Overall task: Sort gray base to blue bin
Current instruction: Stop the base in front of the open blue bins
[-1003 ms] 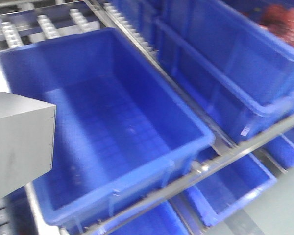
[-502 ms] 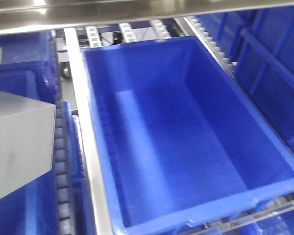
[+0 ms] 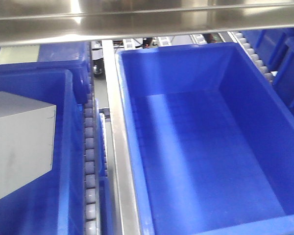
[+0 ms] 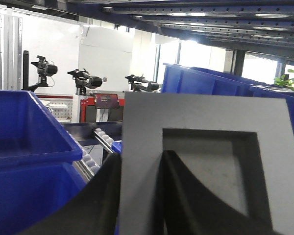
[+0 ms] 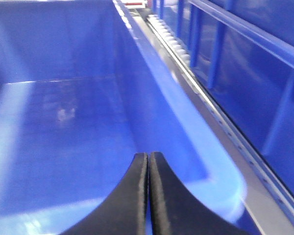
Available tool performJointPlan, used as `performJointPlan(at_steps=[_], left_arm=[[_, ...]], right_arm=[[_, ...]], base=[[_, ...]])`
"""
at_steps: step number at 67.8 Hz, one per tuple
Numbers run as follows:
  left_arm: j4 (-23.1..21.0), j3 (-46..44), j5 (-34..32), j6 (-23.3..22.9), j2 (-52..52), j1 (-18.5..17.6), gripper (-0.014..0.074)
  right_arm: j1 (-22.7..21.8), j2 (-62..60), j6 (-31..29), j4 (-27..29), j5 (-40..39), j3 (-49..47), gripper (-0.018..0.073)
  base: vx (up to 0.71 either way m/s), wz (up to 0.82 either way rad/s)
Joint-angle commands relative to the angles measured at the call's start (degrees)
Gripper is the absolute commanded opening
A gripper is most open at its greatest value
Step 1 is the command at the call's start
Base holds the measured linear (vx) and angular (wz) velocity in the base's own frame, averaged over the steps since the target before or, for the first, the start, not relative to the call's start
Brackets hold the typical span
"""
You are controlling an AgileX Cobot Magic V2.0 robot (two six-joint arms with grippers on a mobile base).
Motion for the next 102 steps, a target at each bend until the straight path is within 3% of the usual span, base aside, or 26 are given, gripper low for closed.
performJointPlan(at_steps=[1, 102], left_arm=[[-0.29, -1.86, -6.05, -0.65, 0.38, -0.29, -0.0006], [-0.29, -1.86, -6.46, -0.65, 0.38, -0.29, -0.0006]], right_arm=[[-0.30, 1.04, -0.70, -0.43, -3.91, 0.11, -0.0005], [-0.30, 1.04, -0.70, -0.43, -3.91, 0.11, -0.0005]], base=[[0.02, 0.14], [0.00, 0.08]])
